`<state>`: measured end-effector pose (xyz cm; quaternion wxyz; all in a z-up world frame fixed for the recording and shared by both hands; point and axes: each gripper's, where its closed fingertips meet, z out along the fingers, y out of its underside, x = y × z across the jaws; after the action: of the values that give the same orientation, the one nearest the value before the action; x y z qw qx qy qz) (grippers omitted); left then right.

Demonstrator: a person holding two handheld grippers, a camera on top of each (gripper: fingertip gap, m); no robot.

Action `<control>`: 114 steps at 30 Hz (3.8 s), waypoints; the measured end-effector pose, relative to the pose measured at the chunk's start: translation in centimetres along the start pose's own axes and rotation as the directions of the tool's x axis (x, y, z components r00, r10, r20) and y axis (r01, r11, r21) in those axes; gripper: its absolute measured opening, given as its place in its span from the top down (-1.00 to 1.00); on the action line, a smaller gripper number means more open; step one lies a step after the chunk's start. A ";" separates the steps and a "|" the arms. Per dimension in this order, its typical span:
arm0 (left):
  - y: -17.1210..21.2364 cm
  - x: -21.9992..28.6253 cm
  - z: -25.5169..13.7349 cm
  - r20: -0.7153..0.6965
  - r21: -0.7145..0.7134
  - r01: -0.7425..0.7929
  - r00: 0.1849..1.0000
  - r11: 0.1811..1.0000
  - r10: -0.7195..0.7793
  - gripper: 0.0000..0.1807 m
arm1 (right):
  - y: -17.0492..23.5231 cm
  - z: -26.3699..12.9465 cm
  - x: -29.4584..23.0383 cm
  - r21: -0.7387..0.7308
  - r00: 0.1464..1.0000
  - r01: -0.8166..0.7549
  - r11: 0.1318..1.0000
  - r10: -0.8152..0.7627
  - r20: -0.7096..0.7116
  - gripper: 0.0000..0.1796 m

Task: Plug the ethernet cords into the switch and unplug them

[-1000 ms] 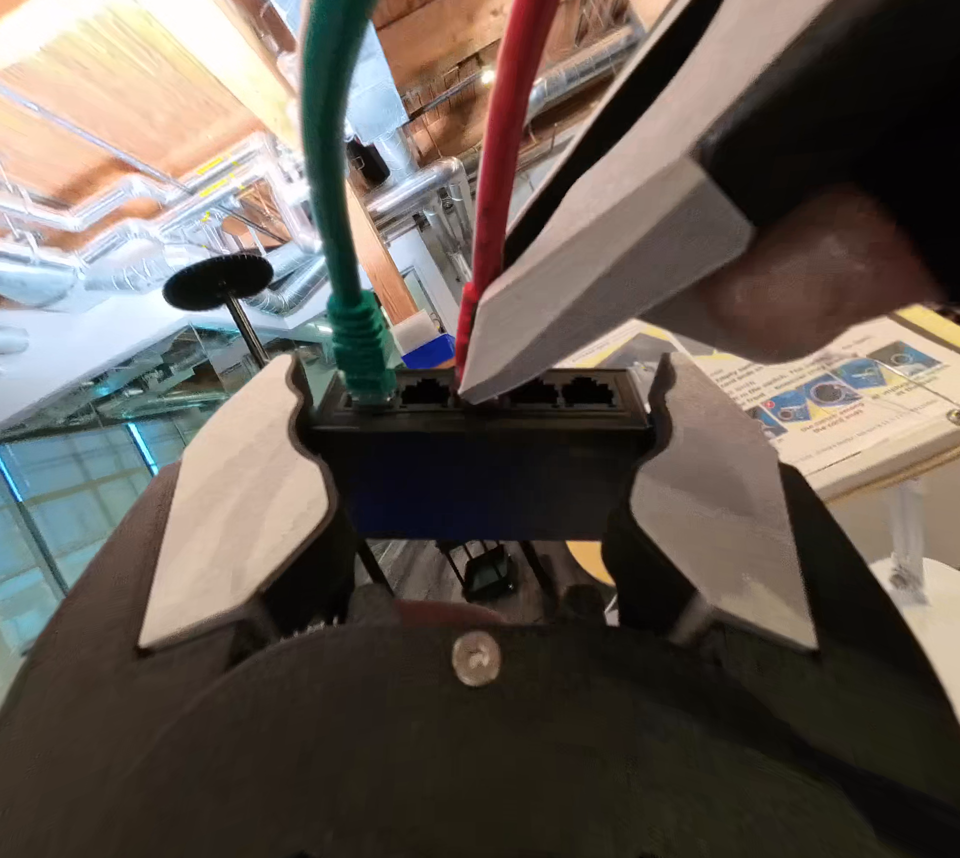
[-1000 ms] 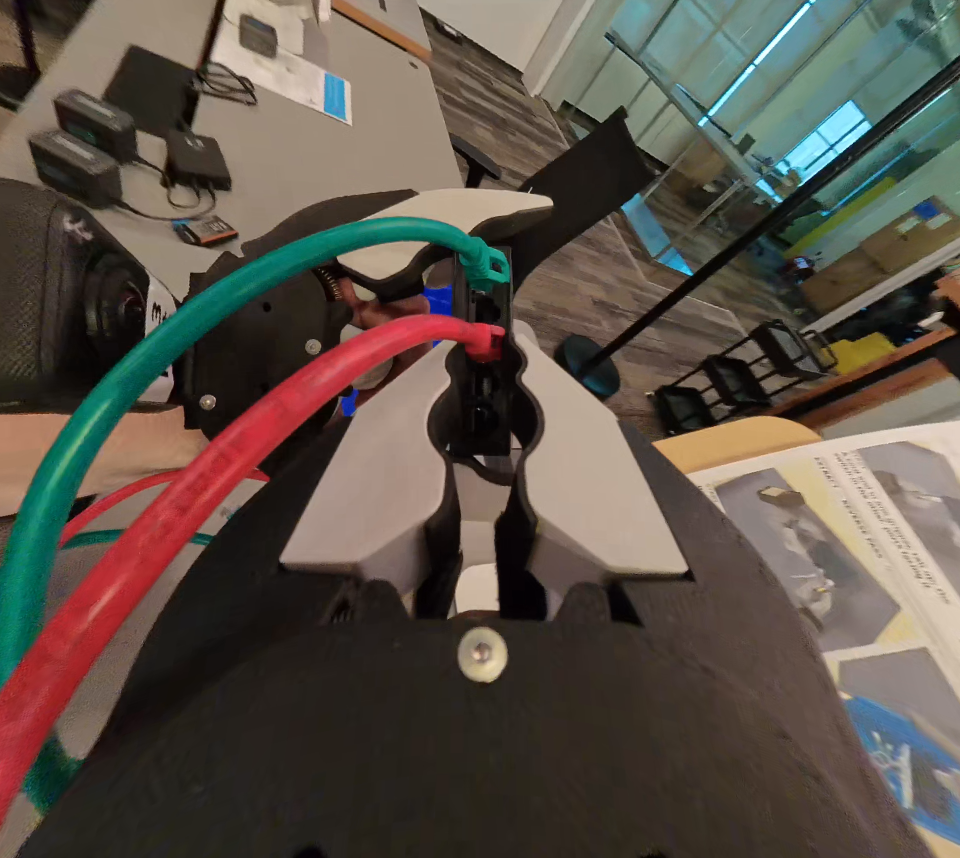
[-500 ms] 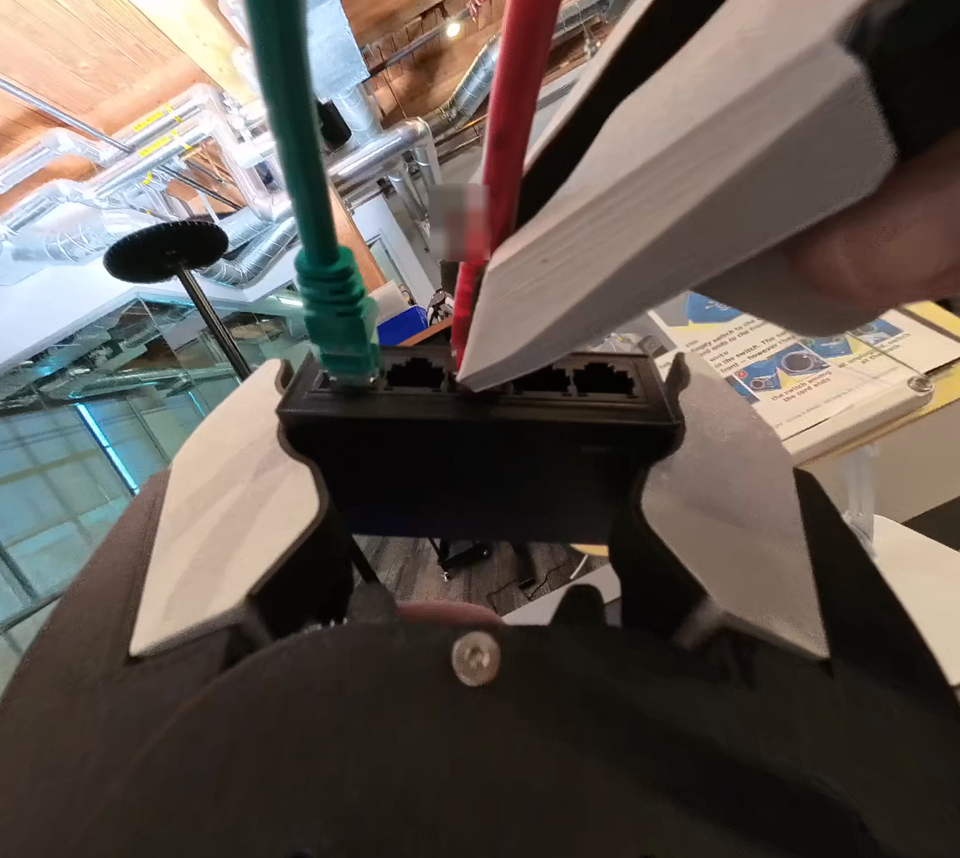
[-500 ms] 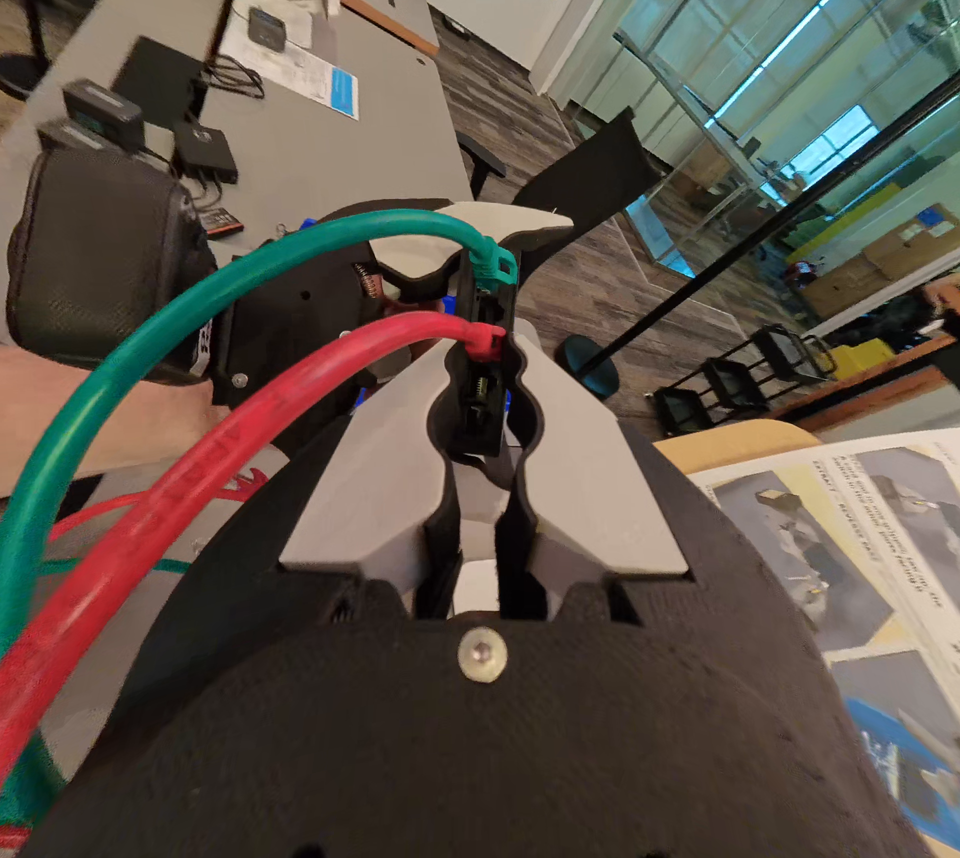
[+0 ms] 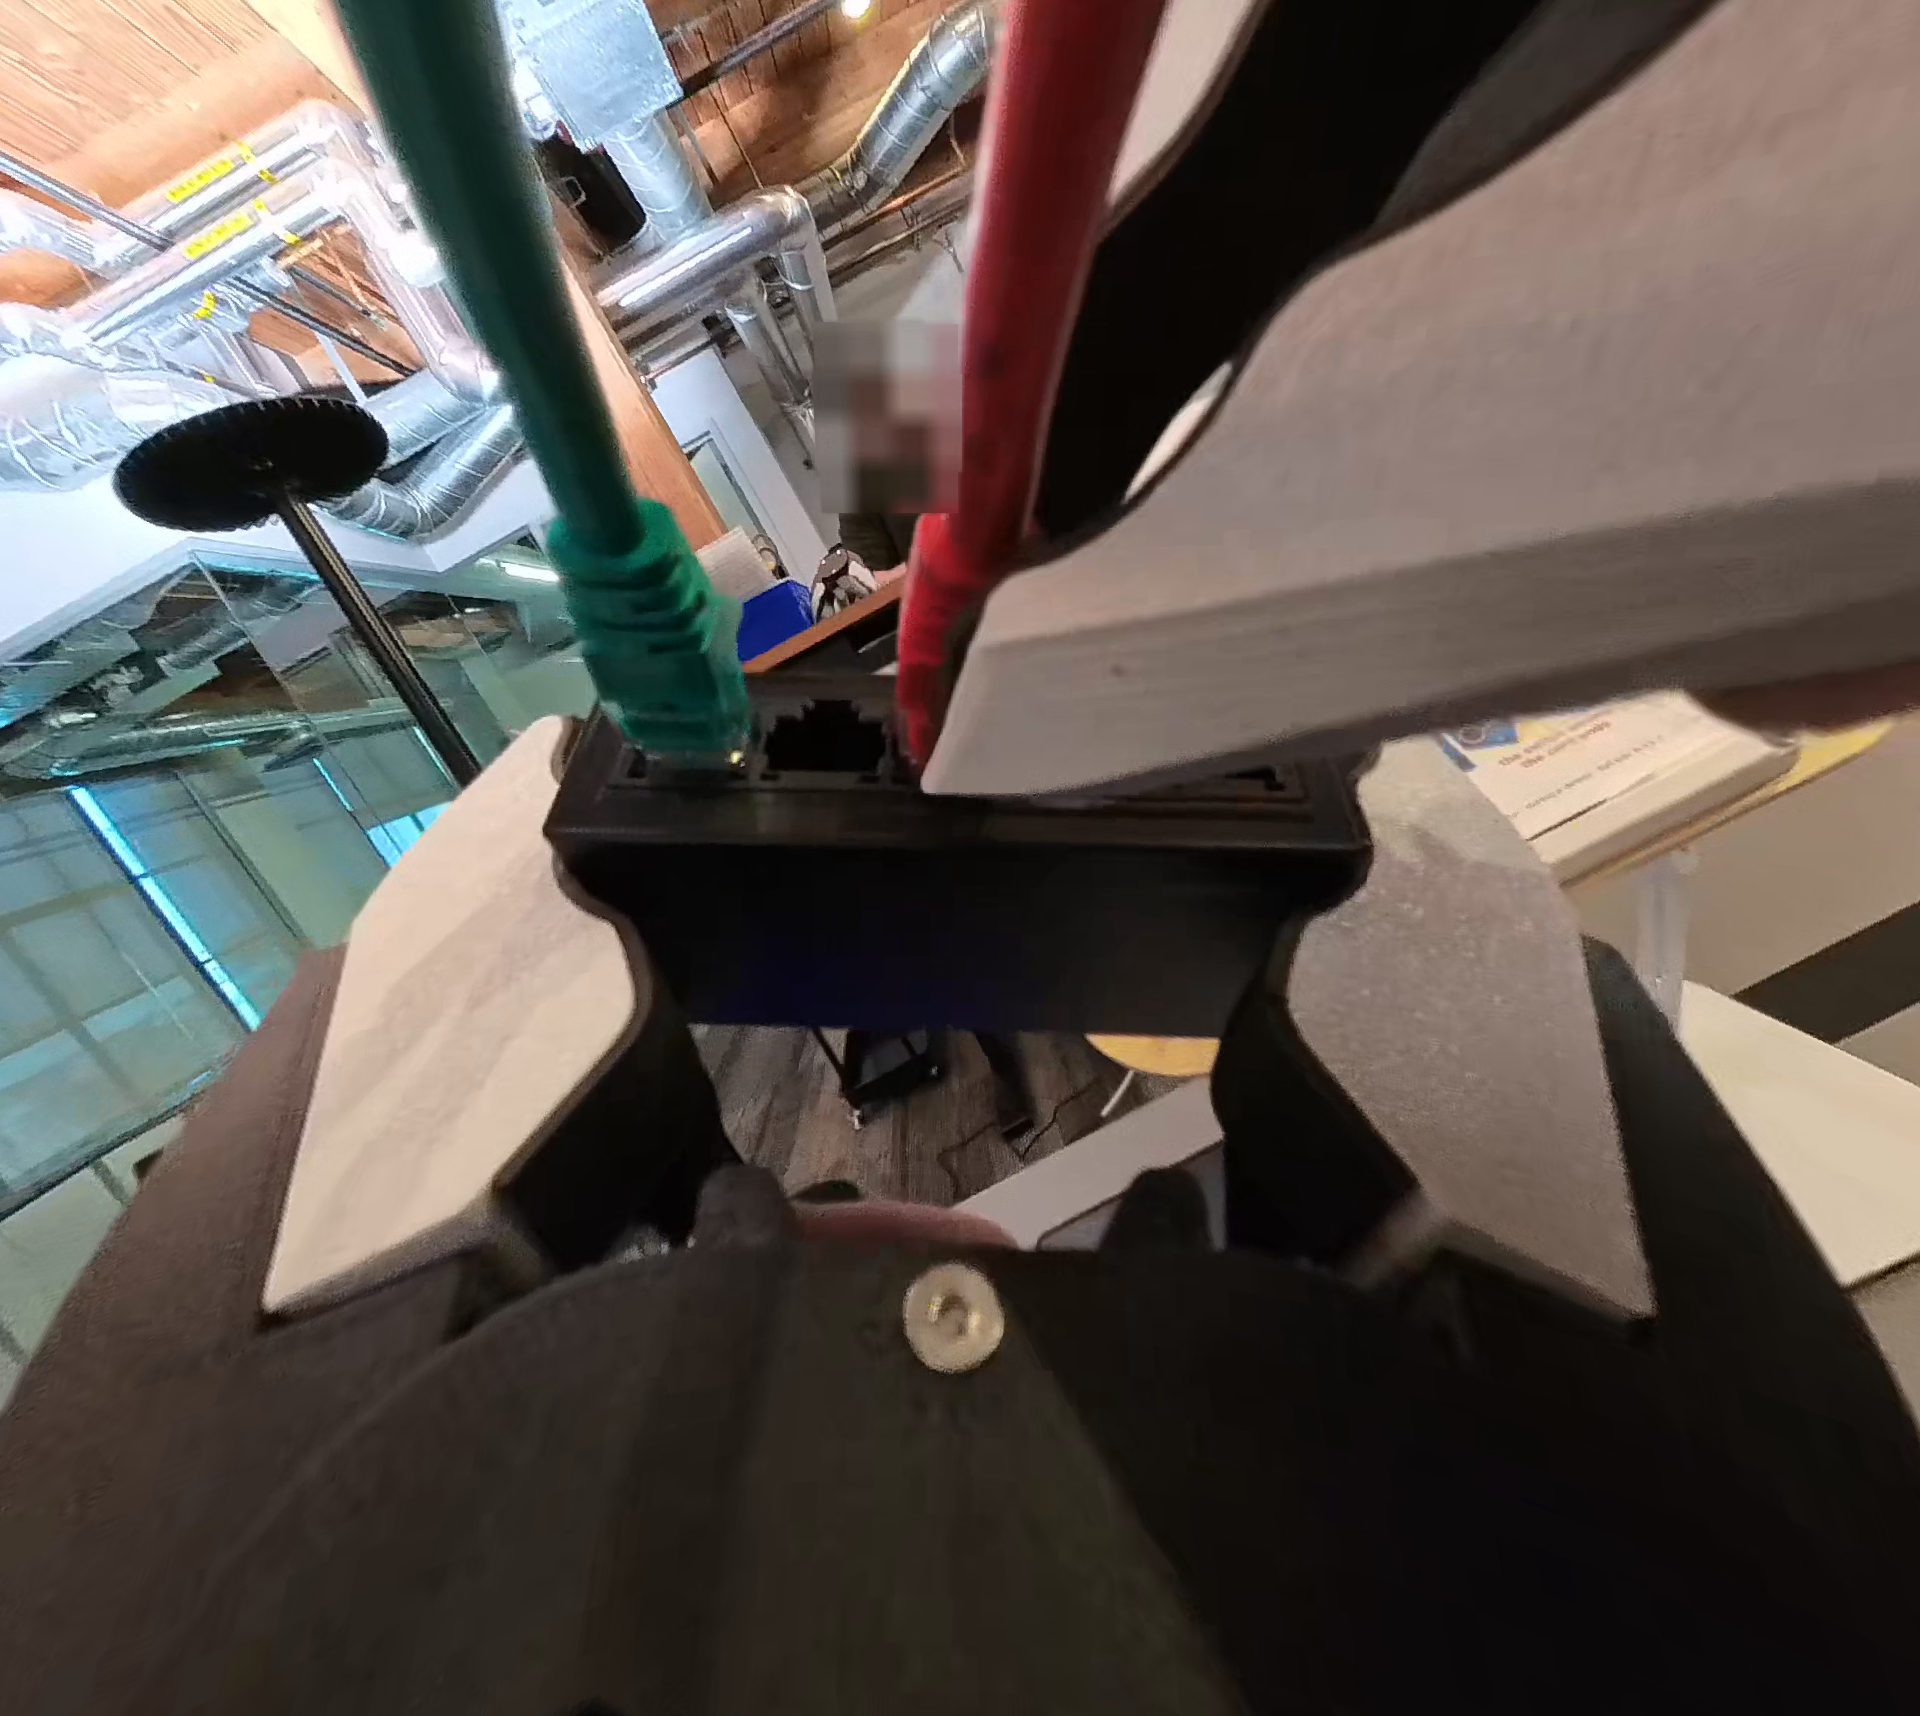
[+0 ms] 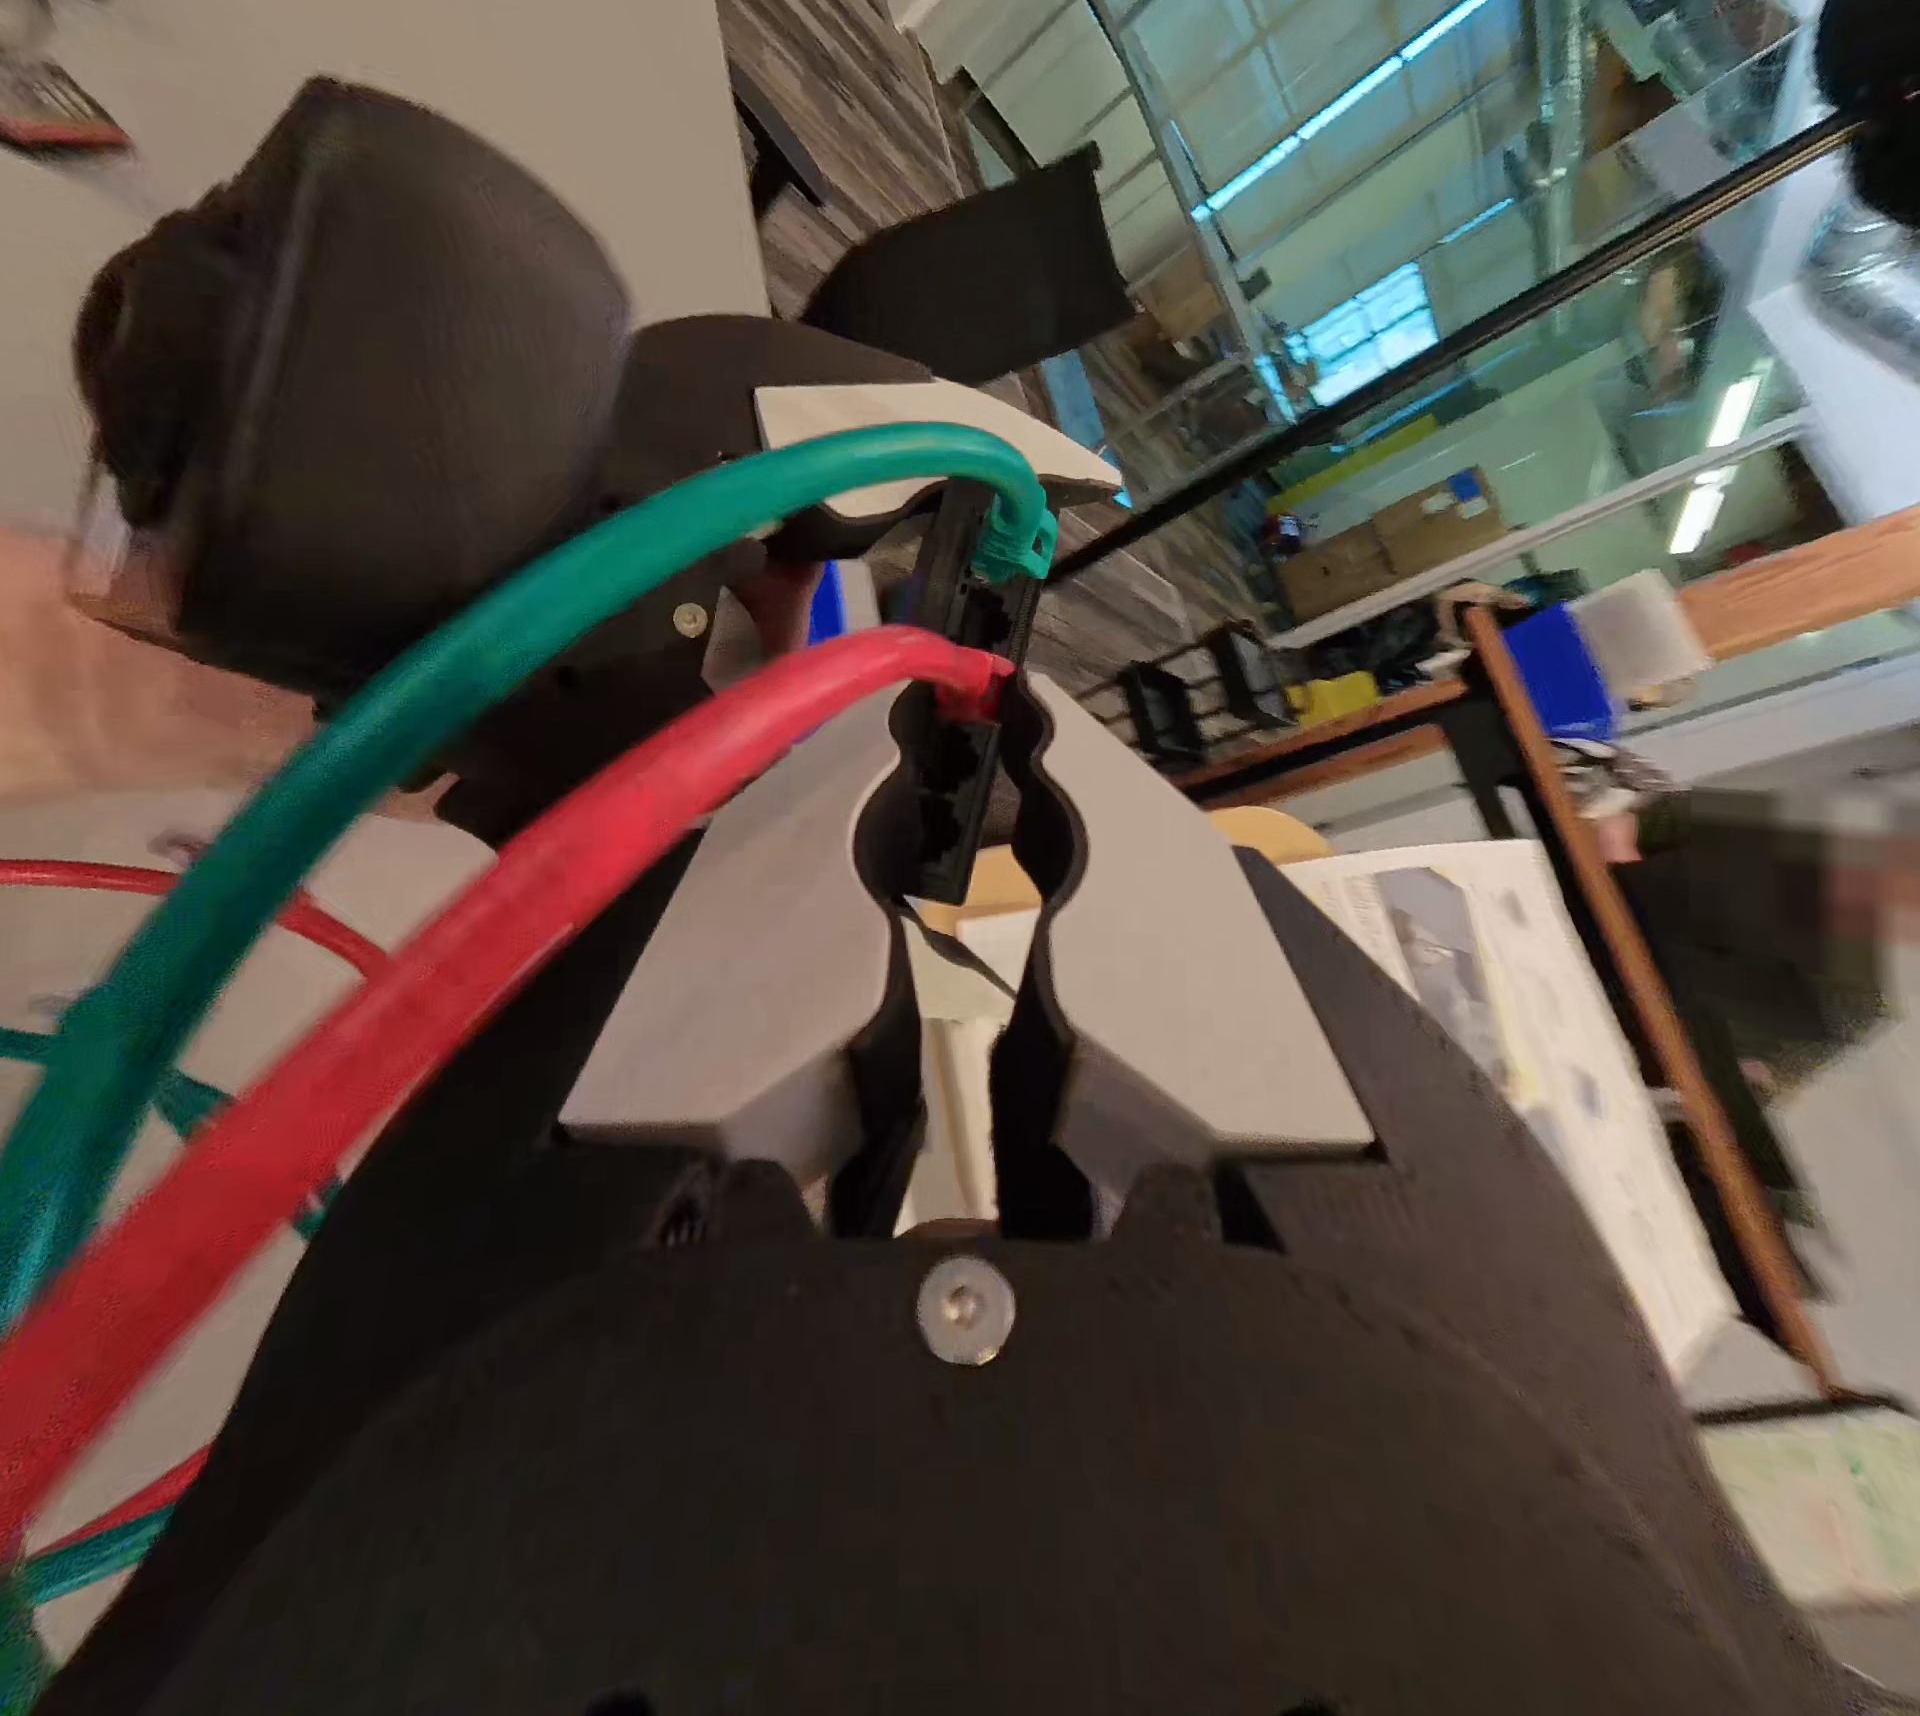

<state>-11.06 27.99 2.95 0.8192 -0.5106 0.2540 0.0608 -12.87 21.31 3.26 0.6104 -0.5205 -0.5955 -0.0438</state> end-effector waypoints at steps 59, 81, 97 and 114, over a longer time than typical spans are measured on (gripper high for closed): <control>-9.7 0.1 -6.9 -0.634 0.192 0.549 0.702 0.814 -0.323 -0.41 | 27.1 -13.3 7.1 -0.428 0.932 -0.363 0.828 0.316 -0.178 0.88; -0.4 9.2 -0.9 -0.540 -0.016 0.255 0.812 0.967 -0.223 -0.42 | 42.0 -40.3 22.3 -0.708 0.849 -0.444 0.549 0.004 -0.529 0.88; 1.4 12.4 -0.2 -0.556 -0.054 0.179 0.812 0.982 -0.178 -0.42 | 56.8 -45.2 15.0 -0.702 0.756 -0.626 0.339 0.044 -0.653 0.87; 2.3 14.0 -0.2 -0.580 -0.074 0.112 0.804 0.991 -0.134 -0.42 | 60.6 -47.9 3.7 -0.941 0.948 0.259 -0.218 0.243 0.204 0.09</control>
<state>0.10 26.64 -5.70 0.6947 -0.5347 0.4581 -0.1474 61.62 18.01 -17.17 -0.1333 -0.7942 -0.4271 -0.4113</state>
